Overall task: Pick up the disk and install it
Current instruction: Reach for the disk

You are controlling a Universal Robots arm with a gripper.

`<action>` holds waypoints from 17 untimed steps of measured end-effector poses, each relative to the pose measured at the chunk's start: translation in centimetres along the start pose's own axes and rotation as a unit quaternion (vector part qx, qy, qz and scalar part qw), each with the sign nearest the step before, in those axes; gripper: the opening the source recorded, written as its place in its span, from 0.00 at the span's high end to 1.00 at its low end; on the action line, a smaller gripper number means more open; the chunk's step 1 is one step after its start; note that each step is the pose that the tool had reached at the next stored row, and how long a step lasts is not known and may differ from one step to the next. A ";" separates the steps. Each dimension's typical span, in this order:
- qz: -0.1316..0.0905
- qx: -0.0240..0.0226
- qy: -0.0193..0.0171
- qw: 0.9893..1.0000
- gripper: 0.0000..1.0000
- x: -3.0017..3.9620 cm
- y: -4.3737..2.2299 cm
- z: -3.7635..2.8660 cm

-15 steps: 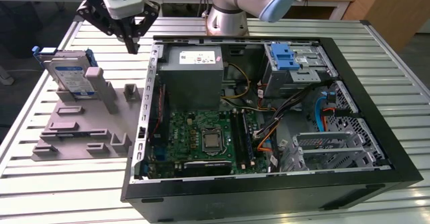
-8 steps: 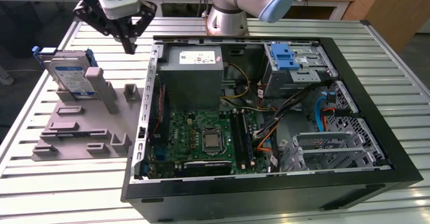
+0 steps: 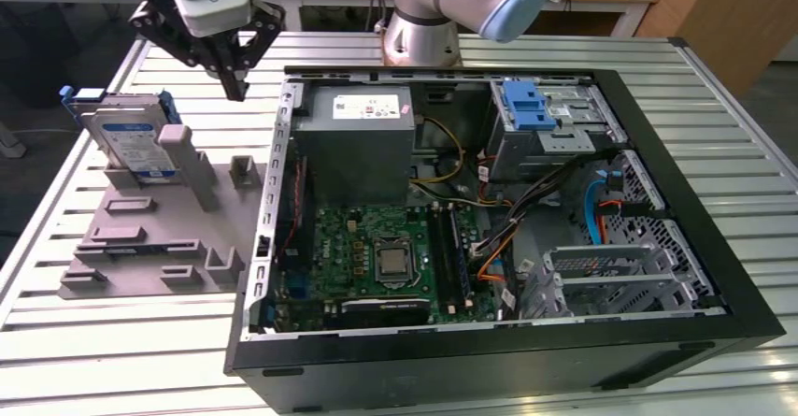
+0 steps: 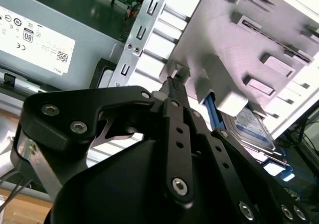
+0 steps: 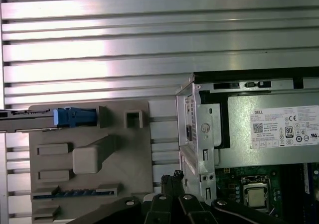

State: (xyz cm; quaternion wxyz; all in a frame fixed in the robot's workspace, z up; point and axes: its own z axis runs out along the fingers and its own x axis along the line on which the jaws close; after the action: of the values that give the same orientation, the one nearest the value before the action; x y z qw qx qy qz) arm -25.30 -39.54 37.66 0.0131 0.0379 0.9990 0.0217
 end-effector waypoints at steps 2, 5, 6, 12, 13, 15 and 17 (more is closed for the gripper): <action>0.000 0.000 0.000 1.000 0.89 0.15 -0.01 0.01; 0.000 0.000 0.000 1.000 0.89 0.36 -0.02 0.03; 0.000 0.000 0.000 1.000 0.89 0.43 -0.02 0.03; 0.000 0.000 0.000 1.000 0.89 0.82 -0.04 0.08; 0.000 0.000 0.000 1.000 0.89 0.89 -0.05 0.08; 0.000 0.000 0.000 1.000 0.89 1.02 -0.05 0.10; 0.000 0.000 0.000 1.000 0.89 1.14 -0.06 0.11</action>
State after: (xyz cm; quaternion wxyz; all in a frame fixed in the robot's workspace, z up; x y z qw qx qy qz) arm -26.44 -39.50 37.53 0.0131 0.0379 0.9990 0.0217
